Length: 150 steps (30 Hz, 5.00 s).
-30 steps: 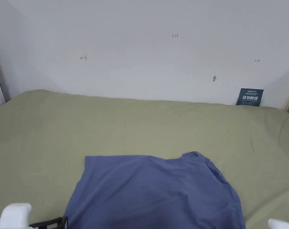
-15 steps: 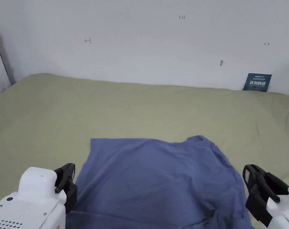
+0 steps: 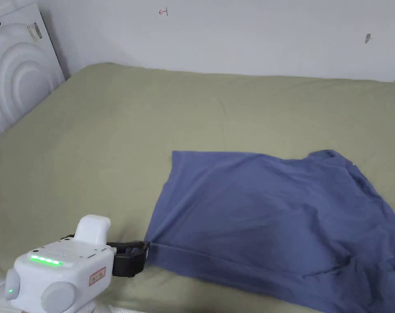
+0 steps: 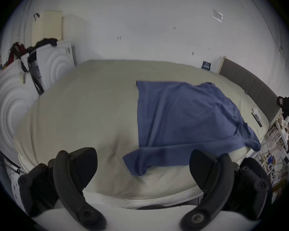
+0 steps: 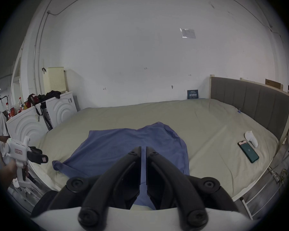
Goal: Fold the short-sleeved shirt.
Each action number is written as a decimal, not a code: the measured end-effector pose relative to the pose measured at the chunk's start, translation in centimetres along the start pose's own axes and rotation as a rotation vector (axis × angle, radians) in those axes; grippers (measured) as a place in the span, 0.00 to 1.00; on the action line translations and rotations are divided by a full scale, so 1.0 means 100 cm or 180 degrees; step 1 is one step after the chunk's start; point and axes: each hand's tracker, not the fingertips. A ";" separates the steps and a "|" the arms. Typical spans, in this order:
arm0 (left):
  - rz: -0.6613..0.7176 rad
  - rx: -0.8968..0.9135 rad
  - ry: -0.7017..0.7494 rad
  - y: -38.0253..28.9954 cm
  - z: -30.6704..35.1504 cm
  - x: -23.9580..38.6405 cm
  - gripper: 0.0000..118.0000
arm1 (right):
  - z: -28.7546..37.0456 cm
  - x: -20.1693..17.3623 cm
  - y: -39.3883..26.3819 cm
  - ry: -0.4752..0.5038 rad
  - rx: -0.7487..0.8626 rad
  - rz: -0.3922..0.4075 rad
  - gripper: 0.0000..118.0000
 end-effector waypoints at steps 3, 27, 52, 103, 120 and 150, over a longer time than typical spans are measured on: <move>-0.0015 -0.0226 -0.0042 -0.002 -0.031 -0.003 0.96 | -0.001 0.000 -0.003 -0.0031 -0.0067 0.0020 0.07; 0.0097 -0.0261 0.0015 0.000 -0.038 0.026 0.07 | -0.098 0.107 -0.101 -0.0392 -0.2600 -0.0691 0.49; 0.0111 -0.0773 0.0027 0.168 -0.158 0.030 0.05 | -0.280 0.111 0.046 -0.0318 -0.2013 -0.0843 0.04; -0.0263 -0.0387 0.0320 0.072 -0.164 0.035 0.82 | -0.080 0.030 -0.015 -0.0197 -0.0355 0.0208 0.08; -0.0240 -0.0502 0.0296 0.083 -0.162 0.034 0.05 | -0.248 0.112 -0.078 -0.0512 -0.1795 0.0083 0.39; 0.0543 -0.0501 0.0078 0.009 -0.034 -0.011 0.05 | -0.103 0.115 -0.083 -0.0031 -0.1963 -0.0848 0.17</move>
